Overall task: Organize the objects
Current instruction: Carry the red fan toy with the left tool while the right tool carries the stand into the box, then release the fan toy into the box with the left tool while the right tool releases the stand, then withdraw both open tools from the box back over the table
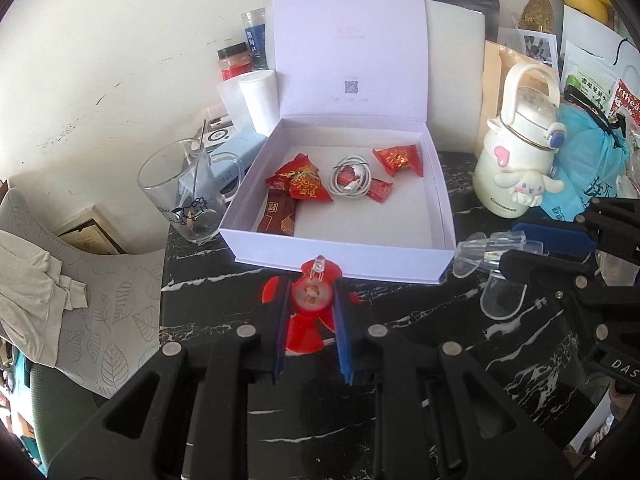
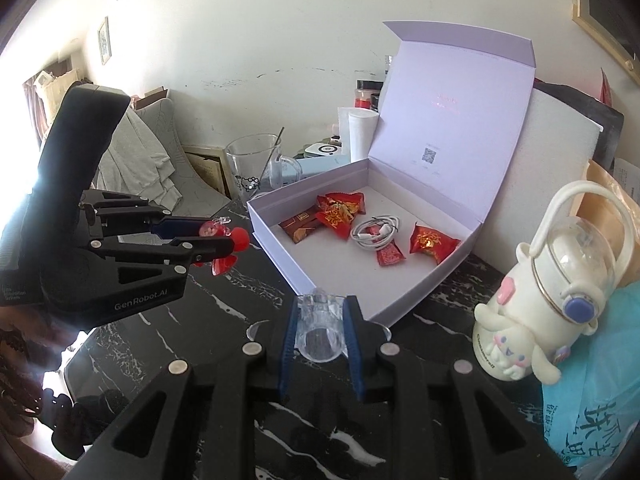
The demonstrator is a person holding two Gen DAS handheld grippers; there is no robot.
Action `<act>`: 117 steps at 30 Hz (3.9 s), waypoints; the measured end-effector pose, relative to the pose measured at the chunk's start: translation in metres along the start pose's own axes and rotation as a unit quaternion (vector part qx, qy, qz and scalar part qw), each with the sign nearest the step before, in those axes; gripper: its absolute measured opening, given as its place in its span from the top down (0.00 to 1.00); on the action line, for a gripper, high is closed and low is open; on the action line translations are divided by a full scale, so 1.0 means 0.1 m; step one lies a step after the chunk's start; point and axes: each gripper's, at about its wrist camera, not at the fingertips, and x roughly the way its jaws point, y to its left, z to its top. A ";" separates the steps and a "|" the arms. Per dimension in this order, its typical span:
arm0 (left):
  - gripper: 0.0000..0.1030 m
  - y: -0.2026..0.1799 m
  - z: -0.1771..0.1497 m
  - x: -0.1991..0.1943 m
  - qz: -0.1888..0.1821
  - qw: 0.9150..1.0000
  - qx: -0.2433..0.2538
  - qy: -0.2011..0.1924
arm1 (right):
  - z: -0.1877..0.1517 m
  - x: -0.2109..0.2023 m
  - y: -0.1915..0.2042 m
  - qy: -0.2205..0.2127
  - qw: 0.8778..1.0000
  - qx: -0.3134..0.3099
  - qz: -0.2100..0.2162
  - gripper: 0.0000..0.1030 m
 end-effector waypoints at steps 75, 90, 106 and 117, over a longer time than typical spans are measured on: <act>0.81 0.27 1.15 1.71 -0.020 0.998 0.022 0.048 | 0.95 1.56 -0.76 0.057 0.996 0.011 -0.064 0.78; 0.65 0.26 1.15 1.00 0.002 1.000 0.010 0.021 | 1.10 0.93 -0.58 0.017 0.997 0.005 -0.081 0.65; 0.42 0.29 1.04 0.30 0.018 1.000 -0.004 -0.010 | 1.05 0.34 -0.38 -0.015 0.996 0.008 -0.090 0.51; 0.20 0.33 0.83 -0.09 0.032 0.999 -0.033 -0.026 | 0.88 -0.05 -0.23 -0.023 0.995 0.007 -0.099 0.34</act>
